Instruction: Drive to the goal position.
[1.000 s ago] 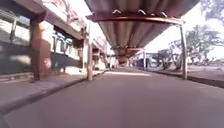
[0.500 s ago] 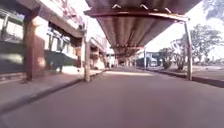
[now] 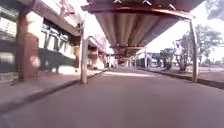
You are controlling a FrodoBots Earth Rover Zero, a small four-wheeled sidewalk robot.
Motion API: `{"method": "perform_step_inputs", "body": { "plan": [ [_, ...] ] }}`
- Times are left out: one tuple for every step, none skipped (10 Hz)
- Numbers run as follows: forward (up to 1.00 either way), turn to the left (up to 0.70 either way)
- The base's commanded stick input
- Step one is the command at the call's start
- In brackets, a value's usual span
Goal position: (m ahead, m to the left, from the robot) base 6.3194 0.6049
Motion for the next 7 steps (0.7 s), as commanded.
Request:
{"method": "perform_step_inputs", "body": {
  "plan": [
    [0.70,-0.19],
    [0.70,-0.13],
    [0.70,-0.06],
    [0.70,0.00],
    [0.70,0.00],
    [0.70,0.00],
    [0.70,0.00]
  ]
}}
